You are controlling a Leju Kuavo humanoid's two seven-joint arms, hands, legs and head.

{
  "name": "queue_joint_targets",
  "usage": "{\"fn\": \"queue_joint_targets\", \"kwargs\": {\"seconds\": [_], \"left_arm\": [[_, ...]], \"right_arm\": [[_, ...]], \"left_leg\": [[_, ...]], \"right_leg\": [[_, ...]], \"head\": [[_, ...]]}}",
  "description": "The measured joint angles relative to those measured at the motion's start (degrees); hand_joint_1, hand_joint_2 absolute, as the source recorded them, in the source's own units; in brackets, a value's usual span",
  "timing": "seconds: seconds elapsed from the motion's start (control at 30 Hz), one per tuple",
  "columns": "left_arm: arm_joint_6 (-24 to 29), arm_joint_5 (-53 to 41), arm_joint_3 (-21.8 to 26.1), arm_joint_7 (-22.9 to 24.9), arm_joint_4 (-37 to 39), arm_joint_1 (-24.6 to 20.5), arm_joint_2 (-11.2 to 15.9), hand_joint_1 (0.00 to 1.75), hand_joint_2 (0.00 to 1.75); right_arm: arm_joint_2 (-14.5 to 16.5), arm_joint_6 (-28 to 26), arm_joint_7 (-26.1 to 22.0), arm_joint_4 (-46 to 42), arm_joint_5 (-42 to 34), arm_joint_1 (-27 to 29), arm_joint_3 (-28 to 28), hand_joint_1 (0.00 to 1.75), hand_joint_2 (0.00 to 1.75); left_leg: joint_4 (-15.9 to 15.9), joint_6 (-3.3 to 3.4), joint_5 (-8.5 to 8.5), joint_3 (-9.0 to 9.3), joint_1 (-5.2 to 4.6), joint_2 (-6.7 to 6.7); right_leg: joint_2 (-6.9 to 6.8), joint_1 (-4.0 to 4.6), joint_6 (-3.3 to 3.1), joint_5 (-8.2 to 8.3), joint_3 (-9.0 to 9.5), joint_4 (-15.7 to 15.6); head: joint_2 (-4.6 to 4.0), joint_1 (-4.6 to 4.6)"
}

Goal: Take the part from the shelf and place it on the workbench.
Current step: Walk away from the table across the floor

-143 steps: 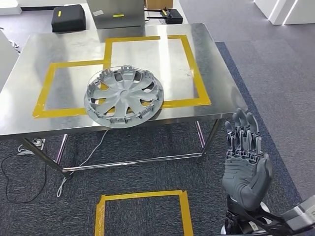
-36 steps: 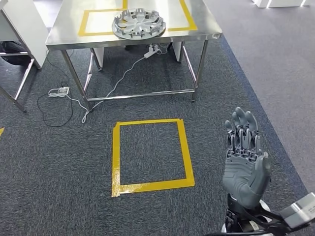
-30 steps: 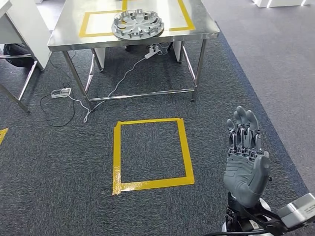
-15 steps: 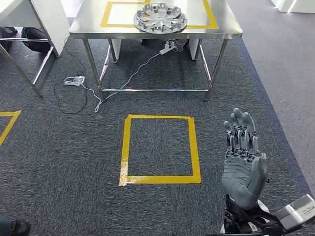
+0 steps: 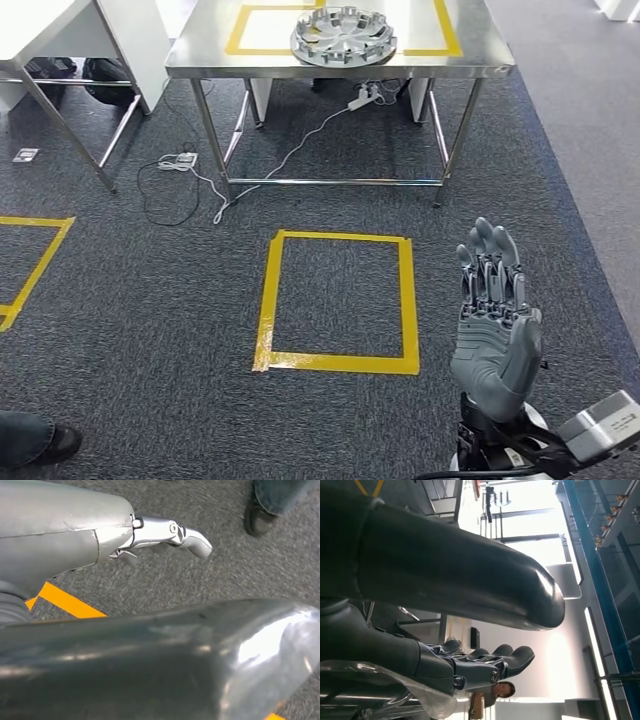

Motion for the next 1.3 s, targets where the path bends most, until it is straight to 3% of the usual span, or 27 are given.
{"fn": "queue_joint_targets", "kwargs": {"seconds": [0.03, 0.07, 0.13, 0.2, 0.3, 0.37, 0.43, 0.5, 0.53, 0.57, 0.6, 0.67, 0.73, 0.83, 0.9, 1.0, 1.03, 1.07, 1.1, 1.2, 1.23, 1.3], "left_arm": [[-0.05, -0.01, 0.04, 0.04, -0.07, 0.05, 0.00, 0.00, 0.00], [-0.11, -0.02, 0.08, 0.08, -0.15, 0.12, -0.01, 0.00, 0.00], [-0.25, -0.03, 0.16, 0.15, -0.37, 0.20, -0.01, 0.00, 0.00], [-0.30, -0.05, 0.23, 0.18, -0.57, 0.11, -0.02, 0.00, 0.00], [-0.31, -0.10, 0.35, 0.20, -0.70, 0.13, -0.05, 0.00, 0.00], [-0.31, -0.10, 0.44, 0.20, -0.75, 0.22, -0.17, 0.00, 0.00], [-0.31, -0.11, 0.46, 0.20, -0.81, 0.16, -0.28, 0.00, 0.00], [-0.32, -0.12, 0.49, 0.20, -0.90, 0.16, -0.28, 0.00, 0.00], [-0.32, -0.13, 0.51, 0.21, -0.93, 0.18, -0.30, 0.00, 0.00], [-0.33, -0.15, 0.53, 0.22, -0.96, 0.21, -0.34, 0.00, 0.00], [-0.34, -0.18, 0.55, 0.23, -0.96, 0.21, -0.39, 0.00, 0.00], [-0.37, -0.23, 0.55, 0.29, -1.02, 0.16, -0.50, 0.00, 0.00], [-0.43, -0.38, 0.56, 0.36, -1.21, 0.11, -0.55, 0.00, 0.00], [-0.48, -0.55, 0.63, 0.54, -1.46, 0.23, -0.53, 0.00, 0.00], [-0.50, -0.55, 0.70, 0.60, -1.58, 0.24, -0.54, 0.00, 0.00], [-0.53, -0.56, 0.72, 0.62, -1.63, 0.18, -0.64, 0.00, 0.00], [-0.53, -0.56, 0.73, 0.62, -1.64, 0.20, -0.64, 0.00, 0.00], [-0.53, -0.56, 0.76, 0.62, -1.67, 0.24, -0.62, 0.00, 0.00], [-0.53, -0.56, 0.81, 0.62, -1.69, 0.28, -0.60, 0.00, 0.00], [-0.53, -0.56, 0.92, 0.63, -1.79, 0.20, -0.56, 0.00, 0.00], [-0.53, -0.56, 0.93, 0.63, -1.82, 0.12, -0.56, 0.00, 0.00], [-0.53, -0.56, 0.99, 0.63, -1.88, 0.13, -0.57, 0.00, 0.00]], "right_arm": [[-0.01, -0.02, 0.00, 0.00, 0.02, 0.01, 0.00, 0.00, 0.00], [0.00, -0.04, -0.01, 0.00, 0.04, 0.01, 0.00, 0.00, 0.00], [0.00, -0.08, -0.02, 0.00, 0.07, -0.01, 0.01, 0.00, 0.00], [0.01, -0.11, -0.05, 0.00, 0.09, -0.04, 0.00, 0.00, 0.00], [0.00, -0.25, -0.08, -0.01, 0.10, -0.09, 0.03, 0.00, 0.00], [0.00, -0.30, -0.10, -0.02, 0.11, -0.12, 0.06, 0.00, 0.00], [0.00, -0.38, -0.10, -0.02, 0.13, -0.10, 0.07, 0.00, 0.00], [-0.01, -0.44, -0.09, -0.01, 0.14, -0.04, 0.08, 0.00, 0.00], [-0.01, -0.45, -0.08, 0.00, 0.14, -0.01, 0.08, 0.00, 0.00], [-0.01, -0.46, -0.08, 0.00, 0.15, 0.00, 0.08, 0.00, 0.00], [-0.01, -0.48, -0.09, 0.00, 0.16, 0.00, 0.08, 0.00, 0.00], [-0.01, -0.53, -0.09, 0.00, 0.20, -0.04, 0.09, 0.00, 0.00], [-0.01, -0.61, -0.08, -0.01, 0.24, -0.07, 0.09, 0.00, 0.00], [-0.02, -0.69, -0.07, 0.00, 0.28, -0.05, 0.09, 0.00, 0.00], [-0.01, -0.68, -0.08, -0.01, 0.30, -0.09, 0.09, 0.00, 0.00], [-0.01, -0.66, -0.09, -0.01, 0.33, -0.02, 0.12, 0.00, 0.00], [-0.02, -0.66, -0.07, 0.00, 0.36, 0.00, 0.13, 0.00, 0.00], [-0.02, -0.64, -0.04, 0.00, 0.40, -0.04, 0.13, 0.00, 0.00], [-0.02, -0.63, -0.01, 0.00, 0.45, -0.11, 0.12, 0.00, 0.00], [-0.02, -0.50, 0.14, 0.00, 0.59, -0.43, 0.07, 0.00, 0.00], [-0.02, -0.46, 0.18, 0.00, 0.61, -0.51, 0.05, 0.00, 0.00], [-0.02, -0.40, 0.22, 0.00, 0.63, -0.68, 0.05, 0.00, 0.00]], "left_leg": [[1.39, -0.04, -0.18, -0.40, 0.00, 0.07], [0.46, 0.01, 0.76, 0.29, 0.00, 0.15], [-6.93, 0.40, 4.40, 4.26, -0.06, 0.82], [-13.73, 1.03, 6.46, 7.59, -0.38, 2.08], [-15.27, 1.99, 6.59, 7.87, -0.64, 2.28], [-15.58, 2.65, 6.94, 7.76, -0.41, 1.88], [-15.75, 3.14, 7.26, 7.53, -0.22, 1.50], [-15.73, 3.36, 7.42, 7.18, -0.23, 1.04], [-15.71, 3.39, 7.47, 7.09, -0.24, 0.78], [-15.70, 3.39, 7.52, 7.07, -0.24, 0.48], [-15.69, 3.35, 7.55, 7.11, -0.23, 0.14], [-15.62, 3.10, 7.61, 7.17, -0.31, -0.61], [-15.43, 2.53, 7.80, 6.76, -0.44, -1.25], [-15.21, 1.47, 8.13, 6.11, -0.33, -1.88], [-13.24, 0.93, 6.64, 5.32, -0.32, -1.22], [-3.06, 0.38, 1.31, 1.03, -0.15, 0.02], [-0.22, 0.31, 0.38, -0.12, -0.11, 0.09], [0.57, 0.32, 0.60, -0.31, -0.11, 0.13], [-0.99, 0.42, 1.89, 0.63, -0.11, 0.21], [-11.96, 1.05, 6.36, 6.34, -0.37, 1.59], [-14.08, 1.26, 6.74, 7.31, -0.50, 2.04], [-15.02, 1.78, 6.63, 7.42, -0.71, 2.04]], "right_leg": [[-0.36, 0.07, -0.01, 0.00, -0.05, 0.05], [-0.71, 0.13, 0.00, 0.00, -0.06, 0.10], [-1.34, 0.26, 0.10, -0.06, 0.08, 0.17], [-1.89, 0.60, 0.45, -0.20, -0.03, 0.43], [-2.48, 0.78, 1.20, -0.21, -0.31, 0.55], [-1.69, 0.67, 1.91, -1.29, -0.96, 1.70], [-0.16, 0.44, 2.57, -4.66, -3.59, 7.17], [0.50, 0.23, 2.90, -8.16, -7.35, 15.25], [0.57, 0.16, 2.98, -8.64, -8.51, 17.66], [0.61, 0.12, 3.01, -7.91, -8.55, 17.77], [0.69, 0.08, 2.96, -6.10, -7.40, 15.40], [1.83, -0.07, 2.71, -1.96, -3.34, 7.04], [3.10, -0.15, 2.27, -0.43, -0.55, 1.46], [2.78, -0.13, 1.37, -0.36, -0.24, 0.55], [1.93, -0.32, 0.71, -0.08, -0.07, 0.23], [0.45, -0.20, 0.17, -0.10, -0.03, 0.17], [-0.01, -0.13, 0.14, -0.12, -0.05, 0.19], [-0.41, -0.08, 0.13, -0.14, -0.05, 0.22], [-0.78, -0.05, 0.14, -0.16, -0.01, 0.25], [-1.66, 0.20, 0.56, -0.43, 0.05, 0.58], [-1.90, 0.34, 0.80, -0.53, -0.04, 0.72], [-2.34, 0.48, 1.30, -0.56, -0.20, 0.81]], "head": [[0.00, -0.01], [0.00, -0.02], [0.00, -0.01], [0.00, 0.02], [0.00, 0.07], [0.00, 0.19], [0.00, 0.37], [0.00, 0.43], [0.00, 0.44], [0.00, 0.44], [0.00, 0.45], [0.00, 0.45], [0.00, 0.40], [0.00, 0.37], [0.00, 0.20], [0.00, -0.08], [0.00, -0.08], [0.00, -0.08], [0.00, -0.09], [0.00, -0.08], [0.00, -0.06], [0.00, -0.04]]}}
